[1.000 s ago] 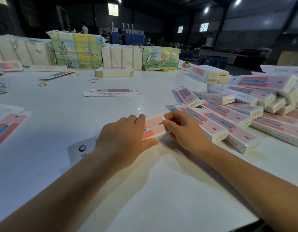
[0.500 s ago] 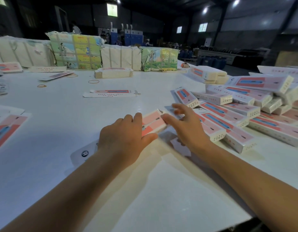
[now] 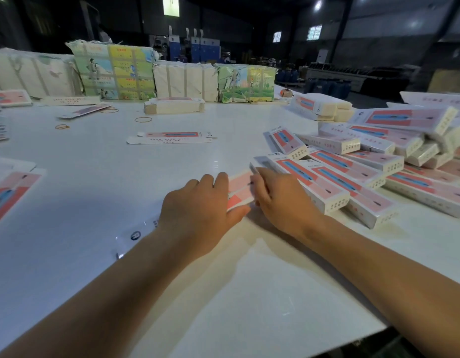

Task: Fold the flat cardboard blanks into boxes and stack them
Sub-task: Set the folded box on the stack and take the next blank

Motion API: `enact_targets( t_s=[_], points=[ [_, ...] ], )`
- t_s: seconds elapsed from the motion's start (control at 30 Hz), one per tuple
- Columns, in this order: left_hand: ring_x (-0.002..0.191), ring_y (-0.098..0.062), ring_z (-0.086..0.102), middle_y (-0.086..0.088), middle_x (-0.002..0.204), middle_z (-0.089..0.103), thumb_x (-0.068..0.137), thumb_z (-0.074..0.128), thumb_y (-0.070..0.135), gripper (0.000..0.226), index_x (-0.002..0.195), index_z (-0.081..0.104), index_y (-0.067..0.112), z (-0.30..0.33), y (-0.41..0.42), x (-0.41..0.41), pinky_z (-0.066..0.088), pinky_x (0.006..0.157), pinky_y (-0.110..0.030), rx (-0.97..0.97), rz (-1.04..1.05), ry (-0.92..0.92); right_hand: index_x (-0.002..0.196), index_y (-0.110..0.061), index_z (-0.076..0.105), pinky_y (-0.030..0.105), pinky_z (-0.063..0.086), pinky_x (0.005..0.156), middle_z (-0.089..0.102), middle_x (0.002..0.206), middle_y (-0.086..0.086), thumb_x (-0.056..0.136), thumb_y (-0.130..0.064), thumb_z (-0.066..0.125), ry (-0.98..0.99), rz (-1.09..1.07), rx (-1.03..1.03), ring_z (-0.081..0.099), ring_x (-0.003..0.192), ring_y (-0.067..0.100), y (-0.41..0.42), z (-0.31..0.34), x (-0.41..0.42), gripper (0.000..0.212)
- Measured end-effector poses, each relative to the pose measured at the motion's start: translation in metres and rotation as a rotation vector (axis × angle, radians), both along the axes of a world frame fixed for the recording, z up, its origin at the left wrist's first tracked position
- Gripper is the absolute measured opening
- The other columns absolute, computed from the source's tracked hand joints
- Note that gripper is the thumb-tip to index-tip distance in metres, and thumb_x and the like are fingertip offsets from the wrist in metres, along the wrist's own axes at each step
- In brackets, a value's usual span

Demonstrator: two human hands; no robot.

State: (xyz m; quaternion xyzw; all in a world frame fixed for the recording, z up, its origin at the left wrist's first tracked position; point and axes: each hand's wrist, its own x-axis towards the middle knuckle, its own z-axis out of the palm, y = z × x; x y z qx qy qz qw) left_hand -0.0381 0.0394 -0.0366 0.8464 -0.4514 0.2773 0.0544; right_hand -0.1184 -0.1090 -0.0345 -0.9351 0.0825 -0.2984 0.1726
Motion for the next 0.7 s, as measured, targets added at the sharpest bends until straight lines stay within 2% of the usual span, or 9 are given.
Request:
enact_targets(
  t_s=[0.07,0.1,0.17,0.2,0.3,0.37,0.5,0.7],
  points=[
    [0.09,-0.017,0.055,0.003,0.102,0.053,0.075,0.001,0.067,0.08,0.129,0.037,0.022,0.002,0.002,0.0,0.029,0.057,-0.025,0.015,0.008,0.004,0.084,-0.012,0.055,0.034,0.043,0.062,0.062,0.07,0.002,0.101,-0.036,0.034,0.007,0.031,0.004,0.056,0.065,0.018,0.003,0.002,-0.001,0.036],
    [0.087,-0.019,0.057,0.001,0.1,0.055,0.076,0.004,0.068,0.08,0.128,0.041,0.019,0.002,0.004,0.001,0.029,0.056,-0.025,0.008,0.006,0.015,0.086,-0.015,0.058,0.029,0.043,0.061,0.063,0.07,-0.006,0.1,-0.042,0.033,0.0,0.047,0.073,0.058,0.066,0.012,0.005,0.003,-0.002,0.04],
    [0.08,-0.024,0.059,-0.005,0.093,0.059,0.08,0.014,0.066,0.078,0.125,0.05,0.012,0.005,0.006,0.0,0.03,0.054,-0.026,-0.025,-0.001,0.021,0.08,-0.025,0.062,0.015,0.045,0.059,0.065,0.064,-0.015,0.101,-0.041,0.034,-0.06,0.096,0.392,0.062,0.066,0.004,0.008,0.005,-0.003,0.039],
    [0.079,-0.024,0.059,-0.006,0.093,0.059,0.081,0.014,0.066,0.079,0.126,0.049,0.011,0.006,0.006,0.0,0.03,0.054,-0.026,-0.029,0.007,0.01,0.077,-0.026,0.063,0.014,0.048,0.057,0.067,0.064,-0.015,0.101,-0.037,0.038,-0.101,0.107,0.601,0.063,0.064,0.003,0.009,0.007,-0.001,0.037],
    [0.091,-0.016,0.055,0.001,0.107,0.054,0.071,-0.01,0.065,0.09,0.136,0.032,0.019,0.006,0.006,0.001,0.031,0.057,-0.025,-0.036,0.008,-0.022,0.084,-0.014,0.064,0.026,0.052,0.052,0.071,0.072,0.004,0.099,-0.026,0.046,-0.113,0.089,1.188,0.067,0.062,0.015,0.008,0.012,0.006,0.026],
    [0.093,-0.015,0.053,0.003,0.11,0.051,0.066,-0.018,0.064,0.095,0.139,0.026,0.021,0.004,0.006,0.004,0.031,0.057,-0.024,-0.045,-0.013,-0.037,0.086,-0.012,0.065,0.029,0.052,0.054,0.071,0.07,0.006,0.097,-0.021,0.048,-0.122,0.111,1.392,0.067,0.061,0.017,0.004,0.015,0.007,0.022],
    [0.097,-0.017,0.051,0.001,0.112,0.049,0.065,-0.018,0.064,0.097,0.14,0.024,0.019,0.004,0.004,0.004,0.03,0.06,-0.025,-0.021,-0.001,-0.052,0.086,-0.017,0.071,0.03,0.056,0.068,0.072,0.083,0.005,0.089,-0.013,0.057,-0.056,0.143,1.55,0.067,0.081,0.022,0.001,0.013,0.007,0.015],
    [0.101,-0.014,0.05,0.003,0.118,0.048,0.065,-0.013,0.065,0.093,0.14,0.019,0.021,0.002,0.001,0.007,0.032,0.062,-0.023,-0.024,-0.01,-0.015,0.091,-0.02,0.068,0.025,0.055,0.057,0.074,0.078,0.004,0.092,-0.009,0.05,-0.083,0.153,1.527,0.068,0.067,0.017,-0.005,0.008,0.011,0.022]
  ],
)
